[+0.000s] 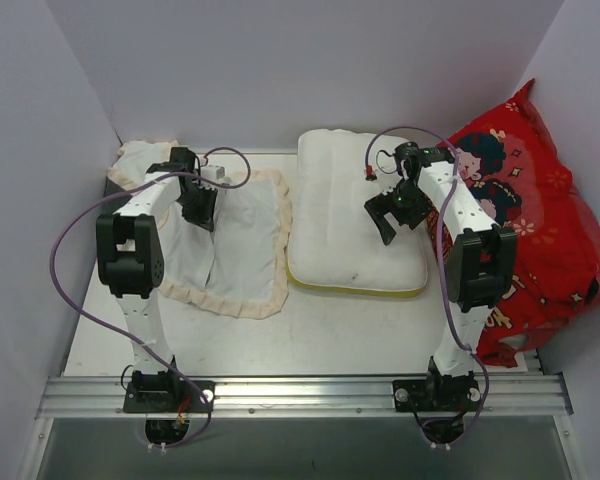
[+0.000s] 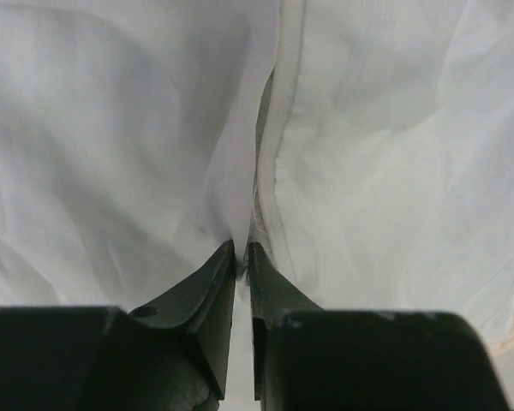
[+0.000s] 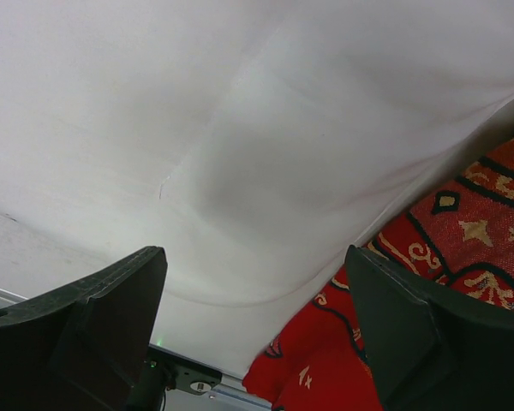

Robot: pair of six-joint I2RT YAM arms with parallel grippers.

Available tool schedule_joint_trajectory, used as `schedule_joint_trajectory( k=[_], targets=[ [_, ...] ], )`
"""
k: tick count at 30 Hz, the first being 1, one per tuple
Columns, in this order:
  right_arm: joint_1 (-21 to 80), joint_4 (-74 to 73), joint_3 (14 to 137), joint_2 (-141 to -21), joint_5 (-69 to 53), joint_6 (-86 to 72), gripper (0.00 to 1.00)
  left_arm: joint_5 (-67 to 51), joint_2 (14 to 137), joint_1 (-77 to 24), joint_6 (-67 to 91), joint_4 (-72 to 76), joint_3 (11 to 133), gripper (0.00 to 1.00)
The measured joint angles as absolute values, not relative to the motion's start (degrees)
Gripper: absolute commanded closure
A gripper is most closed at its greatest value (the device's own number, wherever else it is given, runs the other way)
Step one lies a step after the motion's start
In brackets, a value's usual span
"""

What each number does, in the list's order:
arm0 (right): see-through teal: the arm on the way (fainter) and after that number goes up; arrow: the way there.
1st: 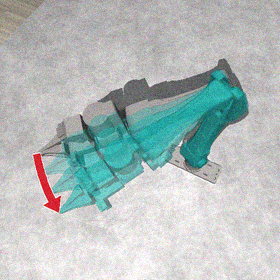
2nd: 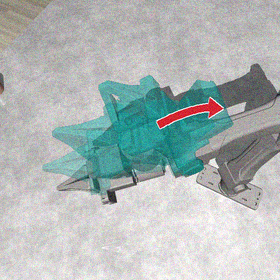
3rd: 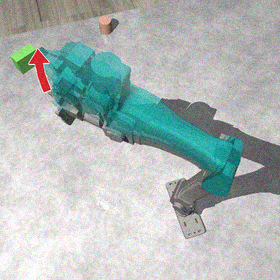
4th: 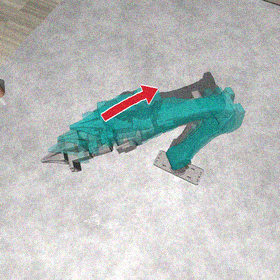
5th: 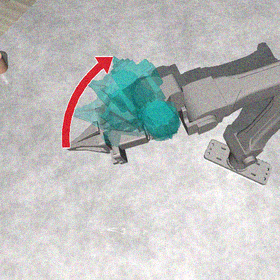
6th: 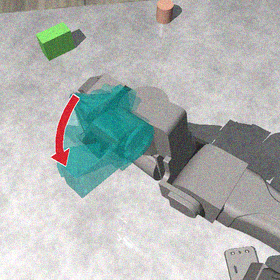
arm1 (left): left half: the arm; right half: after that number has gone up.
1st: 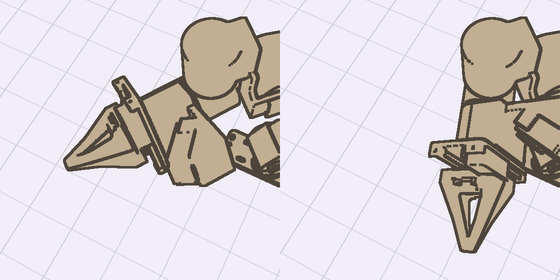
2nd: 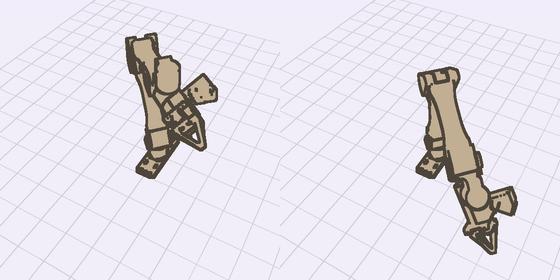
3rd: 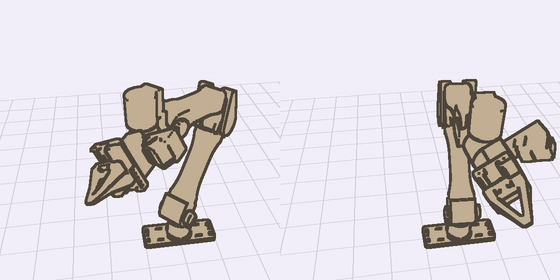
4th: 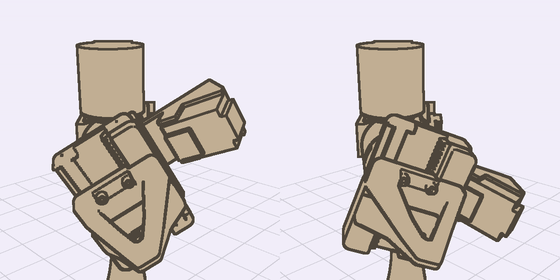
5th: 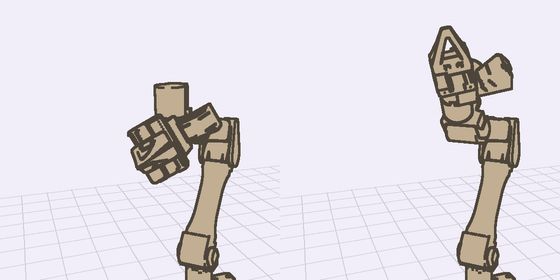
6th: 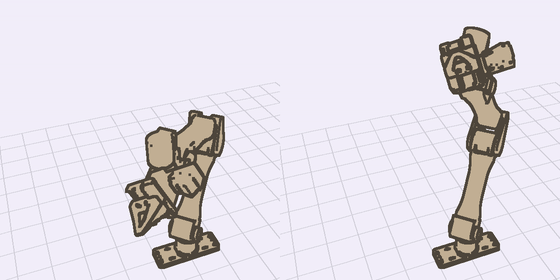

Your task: Put the pillow into the pillowcase

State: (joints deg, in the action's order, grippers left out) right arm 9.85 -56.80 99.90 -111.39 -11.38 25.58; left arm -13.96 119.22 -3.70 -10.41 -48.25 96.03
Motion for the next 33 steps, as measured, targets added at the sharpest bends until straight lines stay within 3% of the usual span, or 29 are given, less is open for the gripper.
schedule_joint_trajectory(
  k=[5,10,20,33],
  targets=[
    [9.8,-56.8,99.8,-111.4,-11.4,25.6,0.11,-14.1,119.2,-2.9,-10.1,-48.3,96.7,0.83],
    [9.8,-56.9,99.7,-111.4,-11.7,25.6,0.1,-14.4,119.2,-2.0,-10.1,-48.4,96.7,1.0],
    [11.1,-56.2,99.7,-111.4,-13.0,29.2,0.0,-16.2,117.2,-0.3,-11.2,-51.6,97.2,1.0],
    [12.9,-51.5,105.7,-114.3,-23.5,58.4,0.0,-18.5,114.7,0.8,-12.4,-55.7,99.5,1.0]
  ],
)
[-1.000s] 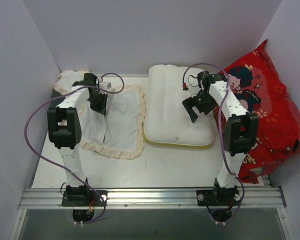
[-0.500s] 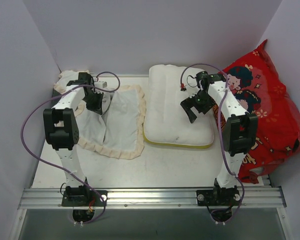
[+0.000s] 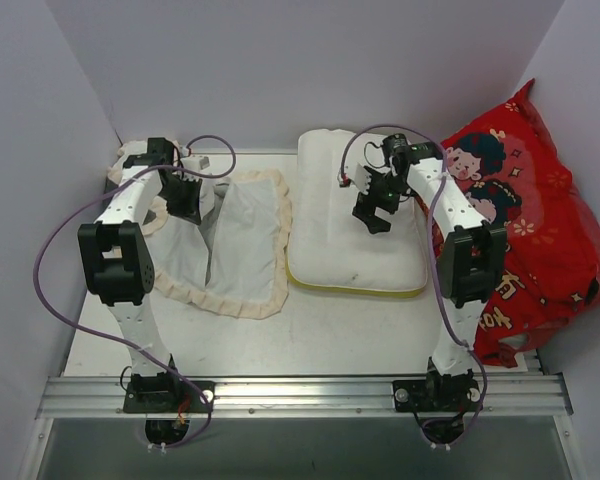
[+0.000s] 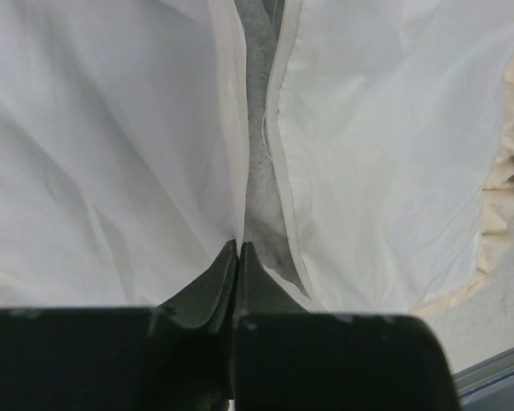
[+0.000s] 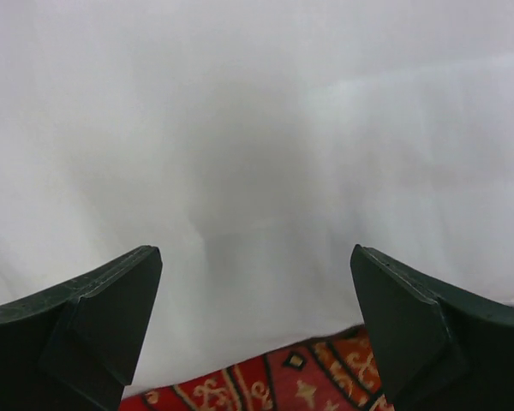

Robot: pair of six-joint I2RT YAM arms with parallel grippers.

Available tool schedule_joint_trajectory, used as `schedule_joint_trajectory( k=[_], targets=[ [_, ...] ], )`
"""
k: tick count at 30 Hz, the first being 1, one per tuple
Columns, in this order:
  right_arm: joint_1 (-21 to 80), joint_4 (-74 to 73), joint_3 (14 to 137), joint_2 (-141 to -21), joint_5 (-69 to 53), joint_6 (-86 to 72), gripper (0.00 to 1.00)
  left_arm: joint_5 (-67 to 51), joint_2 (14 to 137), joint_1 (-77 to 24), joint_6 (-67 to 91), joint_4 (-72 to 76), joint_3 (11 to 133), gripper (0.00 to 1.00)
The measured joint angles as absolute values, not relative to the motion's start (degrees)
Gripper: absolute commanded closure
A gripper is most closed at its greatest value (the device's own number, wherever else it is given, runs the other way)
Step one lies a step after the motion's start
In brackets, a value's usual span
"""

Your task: Put the pillow into the pillowcase

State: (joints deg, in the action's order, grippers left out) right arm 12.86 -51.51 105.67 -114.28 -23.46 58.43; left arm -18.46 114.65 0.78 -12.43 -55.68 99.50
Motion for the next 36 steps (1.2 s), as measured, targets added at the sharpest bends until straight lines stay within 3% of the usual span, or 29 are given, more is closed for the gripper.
schedule_joint_trajectory(
  k=[6,9,15,17,25,36],
  targets=[
    [14.0,-50.3,104.5,-118.4,-28.9,73.1,0.0,-18.5,114.4,0.7,-12.3,-56.1,99.1,1.0],
    [15.5,-49.5,105.2,-122.8,-29.2,75.7,0.09,-18.4,113.6,0.7,-12.3,-56.2,97.5,1.0],
    [18.1,-49.3,106.1,-127.4,-25.7,77.5,0.63,-18.3,112.8,0.7,-12.6,-56.5,96.2,1.0],
    [18.3,-50.3,107.3,-127.4,-24.8,77.1,1.0,-18.3,112.8,0.7,-12.7,-56.5,96.2,1.0],
    [17.9,-56.0,113.1,-125.6,-24.8,62.7,1.0,-18.9,112.8,0.7,-12.8,-56.6,97.2,1.0],
    [18.2,-55.6,117.6,-110.3,-25.4,20.8,1.0,-22.2,112.8,3.7,-12.7,-56.6,98.5,1.0]
  ],
)
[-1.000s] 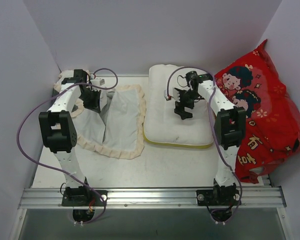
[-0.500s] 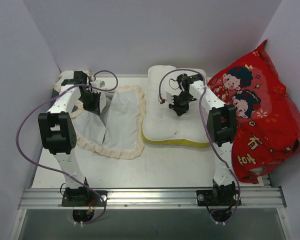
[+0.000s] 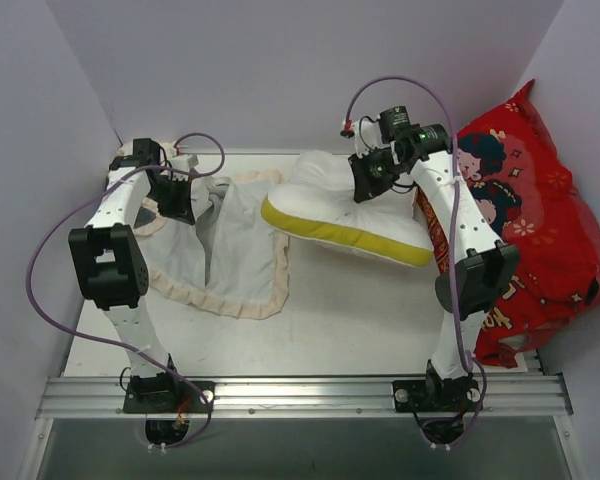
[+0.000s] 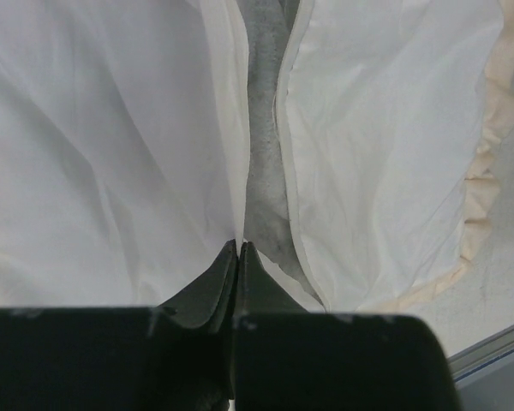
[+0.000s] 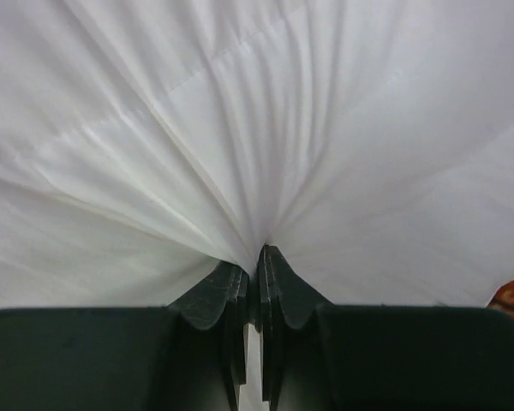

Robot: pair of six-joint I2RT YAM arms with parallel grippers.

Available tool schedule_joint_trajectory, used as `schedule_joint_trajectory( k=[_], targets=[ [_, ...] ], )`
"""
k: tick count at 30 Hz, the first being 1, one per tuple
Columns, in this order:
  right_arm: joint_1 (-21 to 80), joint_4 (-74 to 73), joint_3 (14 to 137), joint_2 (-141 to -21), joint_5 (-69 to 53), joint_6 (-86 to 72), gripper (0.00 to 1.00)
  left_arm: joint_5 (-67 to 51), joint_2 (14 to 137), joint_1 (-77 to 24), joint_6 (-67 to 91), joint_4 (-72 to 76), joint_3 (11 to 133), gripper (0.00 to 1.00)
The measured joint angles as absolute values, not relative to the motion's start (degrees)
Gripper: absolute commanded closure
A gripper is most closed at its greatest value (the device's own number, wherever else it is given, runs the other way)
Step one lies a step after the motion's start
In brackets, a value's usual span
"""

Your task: Put the pillow into the pillowcase

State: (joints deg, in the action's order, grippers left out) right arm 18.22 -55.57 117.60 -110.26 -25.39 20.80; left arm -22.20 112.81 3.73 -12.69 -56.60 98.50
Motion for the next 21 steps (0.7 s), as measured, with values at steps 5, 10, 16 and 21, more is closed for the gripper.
schedule_joint_trajectory(
  k=[5,10,16,21],
  targets=[
    [20.5,-54.2,119.2,-106.8,-20.6,1.8,1.0,-23.3,112.7,4.6,-12.7,-56.6,98.5,1.0],
    [27.7,-52.3,120.1,-106.1,-12.1,-11.0,1.0,-24.3,112.4,4.6,-12.7,-56.6,98.5,1.0],
    [34.1,-49.1,118.1,-104.9,-7.7,-20.5,1.0,-25.2,112.0,4.7,-12.4,-56.6,98.5,1.0],
    [33.5,-41.7,109.2,-105.8,-12.9,-19.5,1.0,-26.5,111.4,4.7,-12.0,-56.5,98.2,1.0]
  ],
)
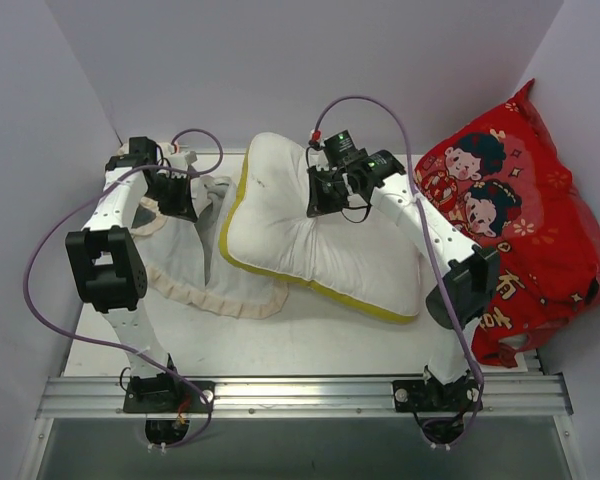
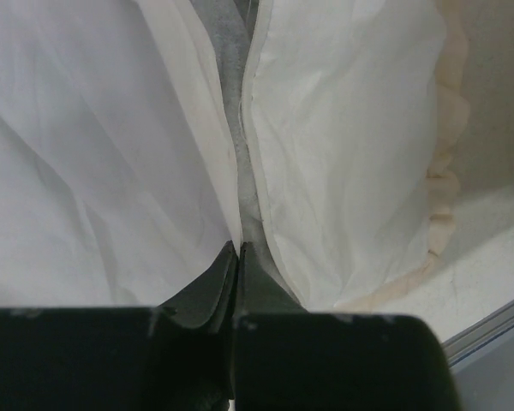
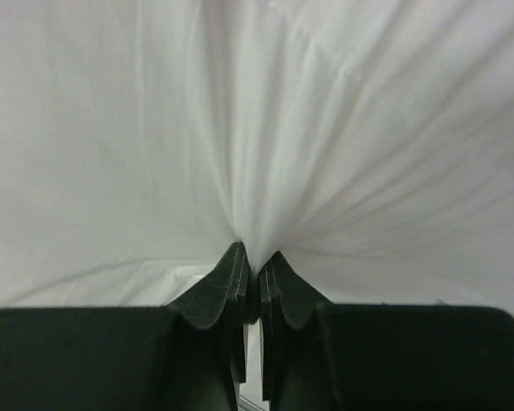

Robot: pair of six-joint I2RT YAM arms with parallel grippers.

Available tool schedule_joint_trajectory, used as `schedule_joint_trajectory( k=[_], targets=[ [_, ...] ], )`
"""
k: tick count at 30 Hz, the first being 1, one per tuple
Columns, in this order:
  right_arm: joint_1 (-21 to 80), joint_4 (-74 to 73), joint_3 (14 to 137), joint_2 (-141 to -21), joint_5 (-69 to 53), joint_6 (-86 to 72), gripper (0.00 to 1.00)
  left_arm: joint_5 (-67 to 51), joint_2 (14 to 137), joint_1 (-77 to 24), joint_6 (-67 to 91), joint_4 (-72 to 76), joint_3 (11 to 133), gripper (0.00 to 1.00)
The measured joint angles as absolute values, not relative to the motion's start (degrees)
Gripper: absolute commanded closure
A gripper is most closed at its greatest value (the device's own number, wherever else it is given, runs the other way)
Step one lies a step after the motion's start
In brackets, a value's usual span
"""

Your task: Put the pillow into the pillowcase

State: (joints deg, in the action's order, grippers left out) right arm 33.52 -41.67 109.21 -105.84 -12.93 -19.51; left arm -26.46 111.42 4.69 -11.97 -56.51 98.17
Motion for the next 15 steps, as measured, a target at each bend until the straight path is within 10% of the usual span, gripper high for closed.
schedule_joint_trajectory(
  k=[8,15],
  targets=[
    [33.1,-34.3,96.3,-110.5,-20.1,-10.7,1.0,-28.0,109.2,5.0,-11.4,-56.3,95.5,1.0],
    [32.9,-32.4,98.5,-111.4,-24.8,1.4,0.04,-28.9,107.8,5.8,-12.5,-56.4,93.6,1.0]
  ],
)
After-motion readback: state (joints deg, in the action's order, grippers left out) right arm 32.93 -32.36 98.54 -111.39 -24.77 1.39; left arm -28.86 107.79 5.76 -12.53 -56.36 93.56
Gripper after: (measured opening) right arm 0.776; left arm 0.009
